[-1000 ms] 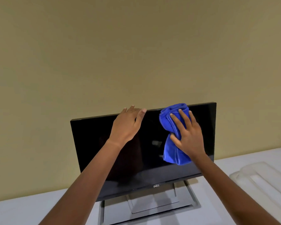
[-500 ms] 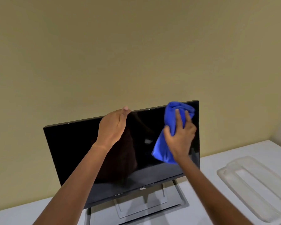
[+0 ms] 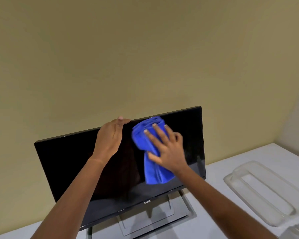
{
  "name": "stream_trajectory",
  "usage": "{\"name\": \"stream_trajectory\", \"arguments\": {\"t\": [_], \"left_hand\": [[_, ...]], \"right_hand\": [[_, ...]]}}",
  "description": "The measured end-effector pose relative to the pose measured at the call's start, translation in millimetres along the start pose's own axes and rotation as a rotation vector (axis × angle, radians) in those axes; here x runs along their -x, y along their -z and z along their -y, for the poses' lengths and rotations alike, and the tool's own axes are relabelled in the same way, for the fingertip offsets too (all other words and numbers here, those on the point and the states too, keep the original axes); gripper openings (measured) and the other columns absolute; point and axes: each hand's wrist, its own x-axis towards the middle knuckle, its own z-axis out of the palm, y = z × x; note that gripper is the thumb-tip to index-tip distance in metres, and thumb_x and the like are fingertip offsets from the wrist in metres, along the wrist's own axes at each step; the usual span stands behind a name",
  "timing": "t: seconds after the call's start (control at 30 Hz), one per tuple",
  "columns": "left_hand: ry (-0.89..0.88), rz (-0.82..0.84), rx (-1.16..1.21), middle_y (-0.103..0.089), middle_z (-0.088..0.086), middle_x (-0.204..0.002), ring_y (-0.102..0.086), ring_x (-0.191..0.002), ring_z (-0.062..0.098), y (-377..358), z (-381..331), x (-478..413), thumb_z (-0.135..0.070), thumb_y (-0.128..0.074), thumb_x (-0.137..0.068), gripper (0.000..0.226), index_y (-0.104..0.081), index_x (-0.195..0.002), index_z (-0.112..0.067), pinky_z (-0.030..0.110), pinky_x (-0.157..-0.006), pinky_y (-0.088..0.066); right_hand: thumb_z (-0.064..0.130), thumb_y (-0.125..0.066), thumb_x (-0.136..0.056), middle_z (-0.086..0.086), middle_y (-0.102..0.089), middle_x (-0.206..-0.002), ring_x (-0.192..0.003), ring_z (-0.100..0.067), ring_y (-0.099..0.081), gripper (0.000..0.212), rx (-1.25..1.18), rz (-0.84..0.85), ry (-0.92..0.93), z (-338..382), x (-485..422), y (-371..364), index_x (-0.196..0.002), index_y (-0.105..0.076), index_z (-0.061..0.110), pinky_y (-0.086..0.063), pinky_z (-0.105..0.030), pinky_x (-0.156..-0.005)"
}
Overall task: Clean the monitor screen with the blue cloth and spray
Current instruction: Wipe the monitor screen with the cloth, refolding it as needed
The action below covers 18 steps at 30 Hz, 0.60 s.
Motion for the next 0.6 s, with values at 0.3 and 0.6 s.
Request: {"name": "stream_trajectory", "arguments": {"t": [0.3, 0.6], "left_hand": [[0.011, 0.053, 0.073, -0.061, -0.001, -0.127, -0.044, -0.129, 0.014, 3, 0, -1, -0.058, -0.008, -0.081, 0.075, -0.063, -0.115, -0.021, 0.017, -0.096, -0.024], [-0.046, -0.035, -0.003, -0.067, 0.002, -0.117, -0.056, -0.117, 0.018, 0, 3, 1, -0.046, -0.017, -0.094, 0.059, -0.065, -0.112, -0.017, 0.021, -0.089, -0.032]], "right_hand": [[0.041, -0.05, -0.089, -0.004, -0.008, -0.158, -0.146, -0.025, -0.005, 0.069, -0.523, -0.124, -0.838, -52, 4, -6, -0.147, -0.017, 0.024, -0.017, -0.044, -0.119], [0.042, -0.047, -0.085, -0.01, -0.023, -0.153, -0.142, -0.039, -0.015, 0.063, -0.401, -0.148, -0.413, 41, -32, -2, -0.142, -0.035, 0.018, -0.021, -0.048, -0.114]]}}
